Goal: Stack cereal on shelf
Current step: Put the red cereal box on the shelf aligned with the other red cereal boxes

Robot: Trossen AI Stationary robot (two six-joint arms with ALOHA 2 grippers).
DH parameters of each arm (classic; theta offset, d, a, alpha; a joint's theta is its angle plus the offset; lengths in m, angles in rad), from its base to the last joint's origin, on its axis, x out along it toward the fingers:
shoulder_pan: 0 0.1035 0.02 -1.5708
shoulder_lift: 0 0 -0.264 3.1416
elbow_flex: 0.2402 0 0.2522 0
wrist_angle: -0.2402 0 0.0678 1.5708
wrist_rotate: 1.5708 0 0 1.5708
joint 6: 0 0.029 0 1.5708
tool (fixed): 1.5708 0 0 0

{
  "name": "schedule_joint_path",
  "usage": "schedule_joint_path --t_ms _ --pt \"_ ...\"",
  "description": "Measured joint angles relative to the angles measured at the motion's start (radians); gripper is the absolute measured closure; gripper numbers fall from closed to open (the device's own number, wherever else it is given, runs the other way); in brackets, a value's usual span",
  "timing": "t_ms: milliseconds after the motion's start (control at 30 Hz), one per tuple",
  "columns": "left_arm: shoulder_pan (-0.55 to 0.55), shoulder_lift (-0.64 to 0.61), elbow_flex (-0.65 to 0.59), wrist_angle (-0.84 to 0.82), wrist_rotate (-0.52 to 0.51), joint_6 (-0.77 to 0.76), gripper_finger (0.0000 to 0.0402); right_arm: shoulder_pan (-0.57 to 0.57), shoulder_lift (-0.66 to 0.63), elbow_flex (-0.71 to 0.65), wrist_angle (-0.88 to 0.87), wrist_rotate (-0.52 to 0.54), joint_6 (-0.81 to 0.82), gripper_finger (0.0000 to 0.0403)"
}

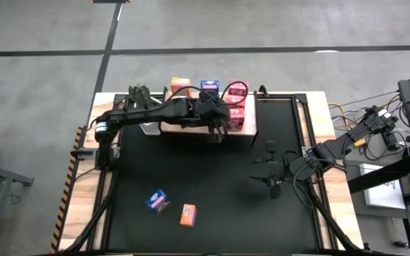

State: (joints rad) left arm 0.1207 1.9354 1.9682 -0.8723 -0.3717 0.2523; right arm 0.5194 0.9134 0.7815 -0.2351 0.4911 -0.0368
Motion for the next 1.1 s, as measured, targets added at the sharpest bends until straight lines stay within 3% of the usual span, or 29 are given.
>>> schedule_joint_path --t_ms 333,500,733,933,1100 --pt "0.002 0.000 0.000 0.058 -0.006 0.032 0.0390 0.000 0.000 0.000 0.000 0.000 0.000 0.0202" --pt "-0.020 -0.028 0.000 0.009 -0.138 0.042 0.0390 0.000 0.000 0.000 0.001 0.007 0.036 0.0202" --pt "-0.136 -0.141 -0.028 0.021 -0.066 0.034 0.0390 0.000 0.071 -0.001 0.034 0.009 0.109 0.0202" --pt "-0.279 -0.334 -0.268 0.214 -0.058 0.014 0.0391 0.000 0.173 -0.001 0.156 0.012 0.109 0.0202" --pt "-0.394 -0.503 -0.515 0.416 -0.064 -0.037 0.0391 -0.011 0.254 -0.001 0.280 0.115 0.108 0.0208"
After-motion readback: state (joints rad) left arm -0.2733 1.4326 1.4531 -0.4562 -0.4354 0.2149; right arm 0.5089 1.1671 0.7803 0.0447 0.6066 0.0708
